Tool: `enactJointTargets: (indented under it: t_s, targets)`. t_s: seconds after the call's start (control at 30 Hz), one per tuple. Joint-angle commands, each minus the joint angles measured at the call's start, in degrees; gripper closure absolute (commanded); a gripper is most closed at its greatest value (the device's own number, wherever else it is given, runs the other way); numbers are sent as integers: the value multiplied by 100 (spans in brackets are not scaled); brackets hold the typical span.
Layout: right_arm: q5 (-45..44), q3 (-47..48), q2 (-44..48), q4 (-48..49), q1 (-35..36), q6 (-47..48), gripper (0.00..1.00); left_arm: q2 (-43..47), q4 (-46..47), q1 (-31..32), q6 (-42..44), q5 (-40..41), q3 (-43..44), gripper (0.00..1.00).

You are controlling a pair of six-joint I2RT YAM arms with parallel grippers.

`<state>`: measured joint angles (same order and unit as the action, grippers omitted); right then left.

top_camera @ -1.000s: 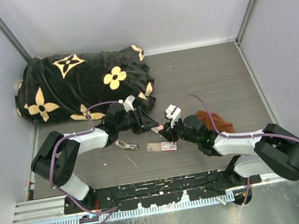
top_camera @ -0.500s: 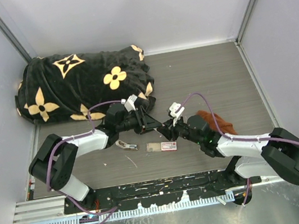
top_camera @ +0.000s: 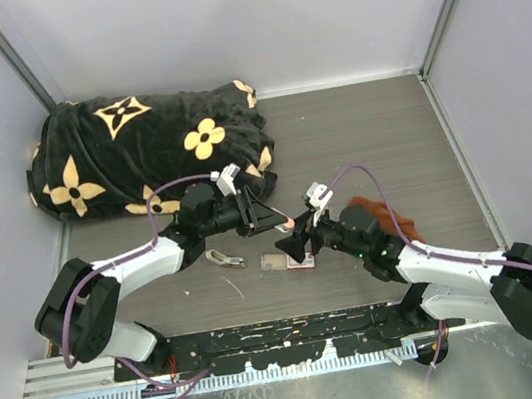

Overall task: Load the staples into the stapler
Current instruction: Close the stapler at the center of the board.

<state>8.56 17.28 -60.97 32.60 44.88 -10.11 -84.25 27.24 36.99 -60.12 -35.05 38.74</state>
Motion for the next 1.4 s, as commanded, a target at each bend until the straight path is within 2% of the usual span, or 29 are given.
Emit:
enactJointTargets:
  t_s: [0.0, 0.2, 0.37, 0.53, 0.67, 0.87, 1.1, 1.2, 1.37]
  targets:
    - [705, 337, 583, -615, -194, -437, 19, 349, 274, -130, 212, -198, -61, 89]
    - [2667, 660, 801, -941, -1105, -1318, 15, 530, 193, -175, 700, -699, -94, 97]
    - [4154, 806, 393, -471, -1617, -1995, 12, 776, 192, -180, 1034, -1266, -112, 100]
    - [4734, 854, 12, 283, -1615, -2515, 11, 845, 307, -179, 1091, -1853, -77, 100]
    - [4926, 874, -234, 865, -1576, -2933, 16, 917, 267, -164, 1176, -2110, -29, 99]
    - [5094, 897, -572, 1335, -1449, -3208, 36, 936, 251, -116, 1222, -2248, 17, 99]
    - [5085, 905, -641, 1317, -1312, -3142, 72, 986, 245, -81, 1231, -2205, 27, 100]
    - [5015, 868, -647, 1303, -1311, -3114, 97, 1029, 219, -77, 1231, -2153, 19, 100]
    - [4843, 824, -540, 1305, -1307, -3030, 99, 1084, -1, -77, 1324, -2039, 41, 100]
